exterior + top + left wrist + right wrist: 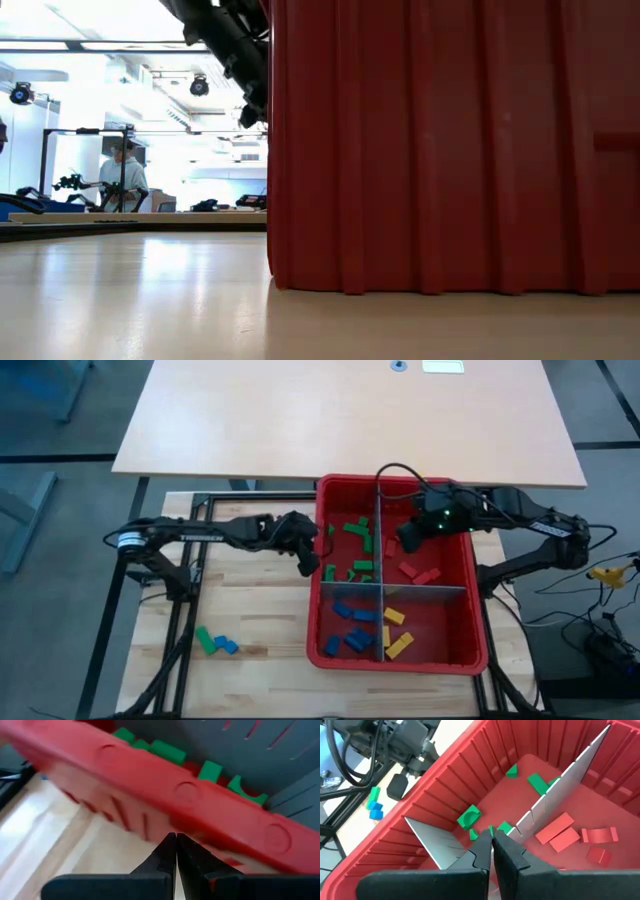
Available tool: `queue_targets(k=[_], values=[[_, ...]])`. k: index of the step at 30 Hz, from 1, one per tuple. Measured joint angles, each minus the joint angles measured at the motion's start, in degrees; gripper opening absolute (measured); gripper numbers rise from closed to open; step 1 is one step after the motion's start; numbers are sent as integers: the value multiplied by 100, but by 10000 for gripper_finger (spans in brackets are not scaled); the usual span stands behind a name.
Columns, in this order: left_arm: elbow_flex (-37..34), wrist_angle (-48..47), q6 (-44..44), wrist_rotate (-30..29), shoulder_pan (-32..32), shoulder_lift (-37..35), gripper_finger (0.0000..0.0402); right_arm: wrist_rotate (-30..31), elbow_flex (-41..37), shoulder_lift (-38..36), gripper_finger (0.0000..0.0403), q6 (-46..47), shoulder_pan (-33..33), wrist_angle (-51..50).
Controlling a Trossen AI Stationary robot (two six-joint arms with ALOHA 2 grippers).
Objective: Sort blocks
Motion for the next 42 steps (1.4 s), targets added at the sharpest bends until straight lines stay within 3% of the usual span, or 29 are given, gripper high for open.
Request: queue_targets(k=[9, 18, 24, 30, 37, 42], values=[[906, -52, 433, 219, 9, 694, 0, 106, -2, -84, 0, 232, 130, -1], [2213, -1591, 1149, 299, 131, 1458, 0, 147, -2, -86, 0, 440, 223, 56], [2212, -1722, 1085, -172, 347, 1324, 0, 281, -2, -81, 0, 452, 243, 310], [2063, -1348, 1258, -140, 727, 1058, 0, 416, -2, -79, 0, 465, 318, 523], [1500, -460, 1210, 1136, 1720, 896, 0, 465, -2, -79, 0, 530, 572, 534], [864, 667, 975, 2868, 2471, 877, 0, 576, -2, -79, 0, 588, 632, 522]])
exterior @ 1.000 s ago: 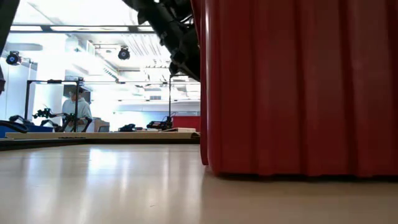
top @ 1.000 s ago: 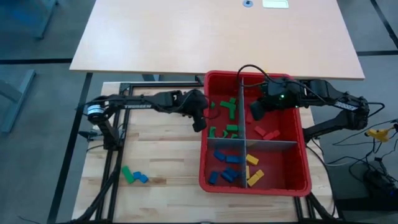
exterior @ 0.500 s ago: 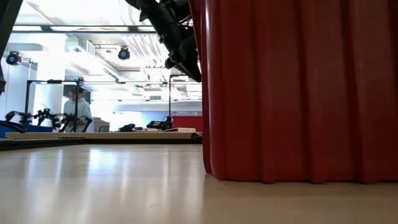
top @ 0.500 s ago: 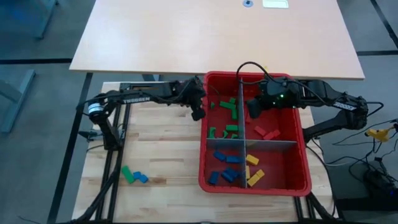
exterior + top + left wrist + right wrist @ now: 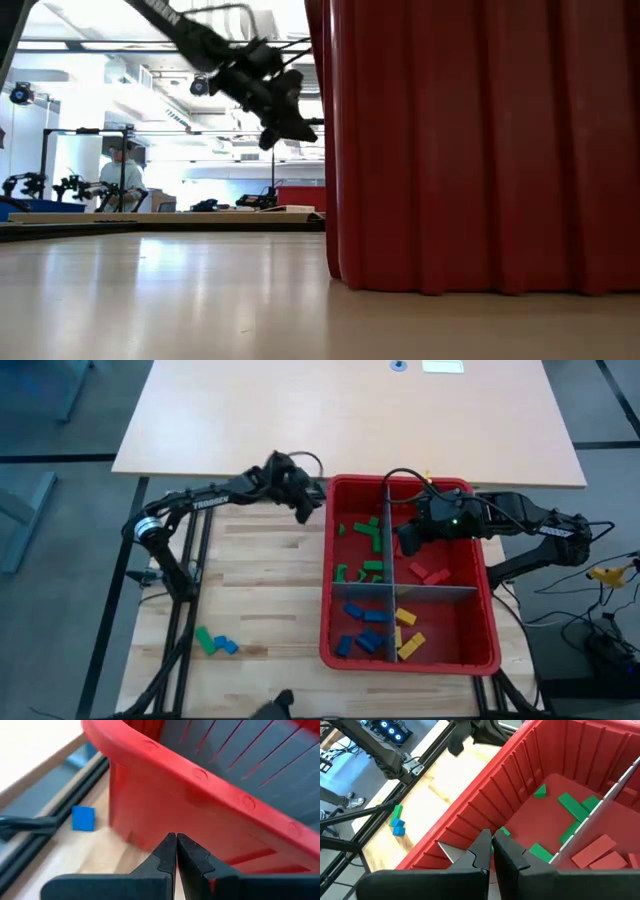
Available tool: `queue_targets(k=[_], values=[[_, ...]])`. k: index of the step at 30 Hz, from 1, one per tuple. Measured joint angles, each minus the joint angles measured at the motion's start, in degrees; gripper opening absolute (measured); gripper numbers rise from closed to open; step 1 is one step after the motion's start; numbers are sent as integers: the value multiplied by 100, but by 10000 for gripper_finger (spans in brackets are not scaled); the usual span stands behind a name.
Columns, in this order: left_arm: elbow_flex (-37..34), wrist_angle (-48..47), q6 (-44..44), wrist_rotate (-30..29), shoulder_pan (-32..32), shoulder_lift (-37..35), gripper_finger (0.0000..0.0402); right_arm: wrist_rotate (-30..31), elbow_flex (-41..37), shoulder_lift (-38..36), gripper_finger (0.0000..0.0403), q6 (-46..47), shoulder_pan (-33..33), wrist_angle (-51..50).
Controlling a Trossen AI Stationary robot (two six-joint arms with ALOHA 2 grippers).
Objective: Sort blocks
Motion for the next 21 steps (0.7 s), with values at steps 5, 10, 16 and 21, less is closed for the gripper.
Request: queue_targets(k=[5, 10, 16, 21], values=[[-666, 1204, -450, 1313, 646, 6, 0, 88, 0, 2, 0, -2, 0, -7], [-982, 1530, -562, 1378, 1008, 11, 0, 225, 0, 4, 0, -2, 0, -6], [-972, 1679, -412, 1260, 1083, 84, 0, 385, 0, 93, 0, 31, 0, 53], [-802, 1689, -479, 1229, 1072, 499, 0, 382, 0, 254, 0, 48, 0, 78]])
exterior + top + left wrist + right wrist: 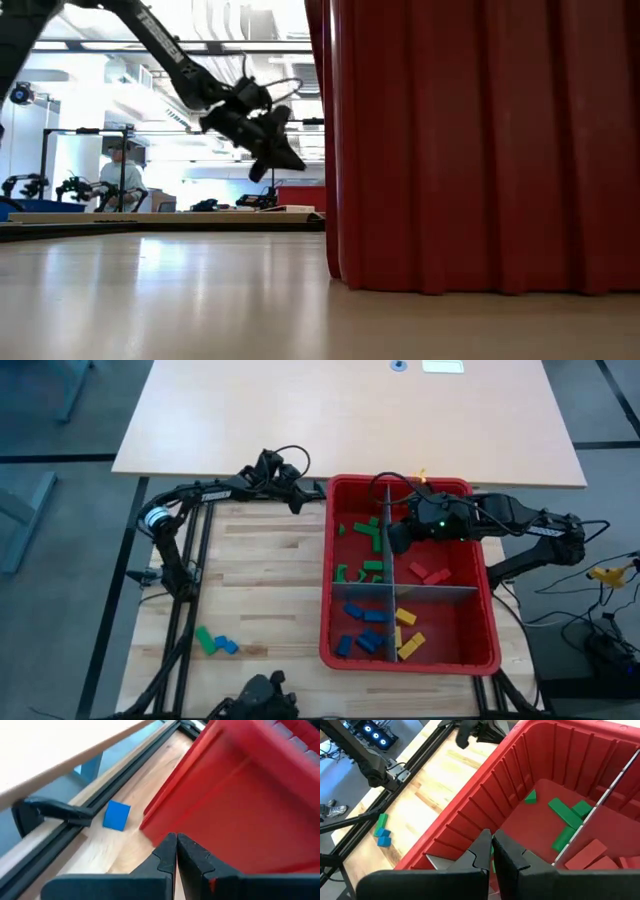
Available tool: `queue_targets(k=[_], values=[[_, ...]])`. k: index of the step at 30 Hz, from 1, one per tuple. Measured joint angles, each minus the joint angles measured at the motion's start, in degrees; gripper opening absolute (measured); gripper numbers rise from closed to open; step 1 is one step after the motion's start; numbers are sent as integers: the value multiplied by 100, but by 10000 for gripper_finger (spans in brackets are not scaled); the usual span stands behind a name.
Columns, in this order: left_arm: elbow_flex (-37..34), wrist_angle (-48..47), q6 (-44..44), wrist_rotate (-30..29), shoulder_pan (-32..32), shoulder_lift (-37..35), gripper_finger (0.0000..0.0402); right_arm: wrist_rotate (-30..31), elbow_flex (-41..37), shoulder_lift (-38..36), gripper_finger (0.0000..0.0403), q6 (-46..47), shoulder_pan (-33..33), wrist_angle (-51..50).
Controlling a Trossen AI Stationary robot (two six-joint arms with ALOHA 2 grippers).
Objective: Sort blocks
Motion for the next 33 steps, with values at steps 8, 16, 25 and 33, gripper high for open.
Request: queue_targets(k=[8, 16, 25, 33], values=[[809, 217, -255, 351, -19, 976, 0, -114, 0, 160, 0, 197, 151, 2], [2111, -409, -369, 1125, -6, 1835, 0, -109, 0, 181, 0, 406, 447, 2], [3091, -1858, -34, 1201, 128, 2557, 0, 47, 0, 181, 0, 575, 683, 2], [3544, -1963, 29, 1298, 108, 2866, 0, 60, 0, 181, 0, 702, 834, -2]])
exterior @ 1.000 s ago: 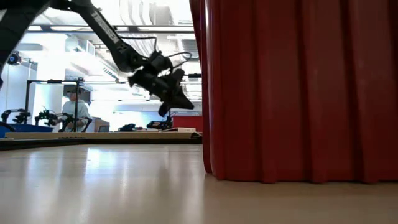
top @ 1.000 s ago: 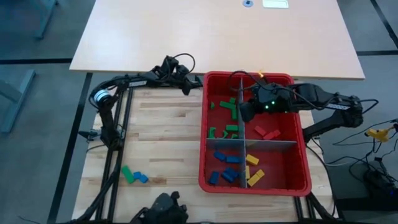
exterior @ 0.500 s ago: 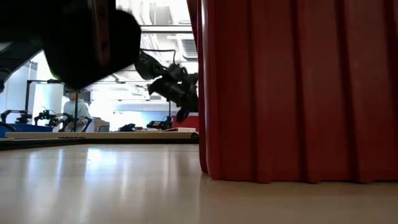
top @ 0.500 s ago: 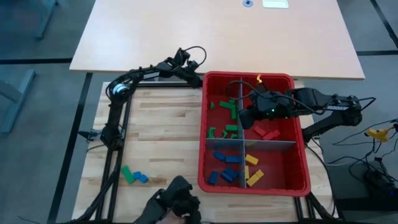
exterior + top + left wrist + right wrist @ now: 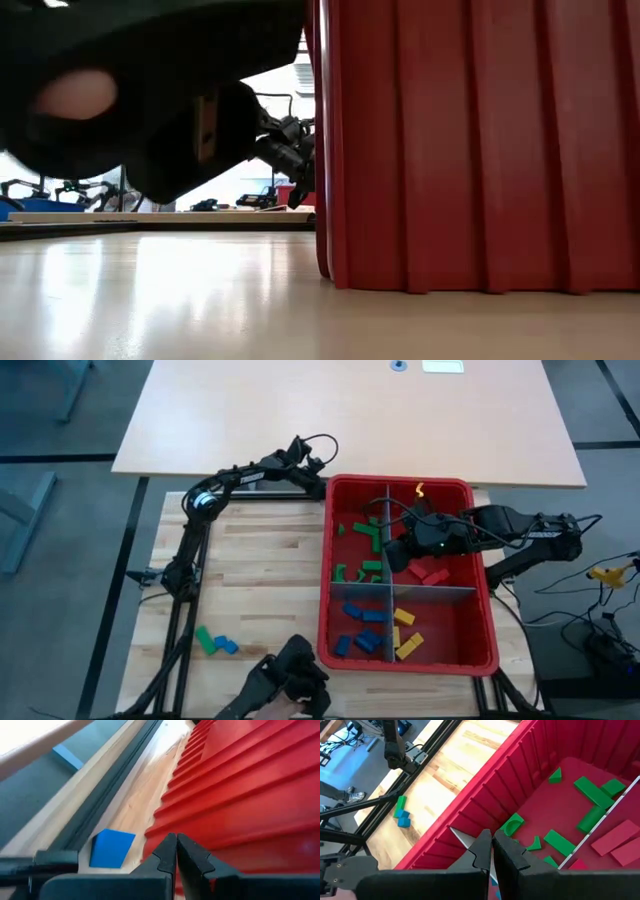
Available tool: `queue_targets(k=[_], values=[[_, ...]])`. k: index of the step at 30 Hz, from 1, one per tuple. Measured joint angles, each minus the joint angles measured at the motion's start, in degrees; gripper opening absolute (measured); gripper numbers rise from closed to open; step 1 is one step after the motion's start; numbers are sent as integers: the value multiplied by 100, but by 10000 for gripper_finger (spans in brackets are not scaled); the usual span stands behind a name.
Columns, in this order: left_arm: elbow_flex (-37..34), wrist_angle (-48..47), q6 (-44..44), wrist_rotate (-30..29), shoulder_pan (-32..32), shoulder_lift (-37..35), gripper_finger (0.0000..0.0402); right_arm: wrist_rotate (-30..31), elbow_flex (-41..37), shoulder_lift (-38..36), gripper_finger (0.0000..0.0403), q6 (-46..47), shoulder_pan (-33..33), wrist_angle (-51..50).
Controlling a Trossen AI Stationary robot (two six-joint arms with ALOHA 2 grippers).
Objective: Sort blocks
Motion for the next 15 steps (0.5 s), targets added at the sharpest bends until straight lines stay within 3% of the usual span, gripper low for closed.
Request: queue_targets(k=[15], values=[[640, -874, 50, -56, -18, 480, 0, 152, 0, 0, 0, 0, 112, 1]])
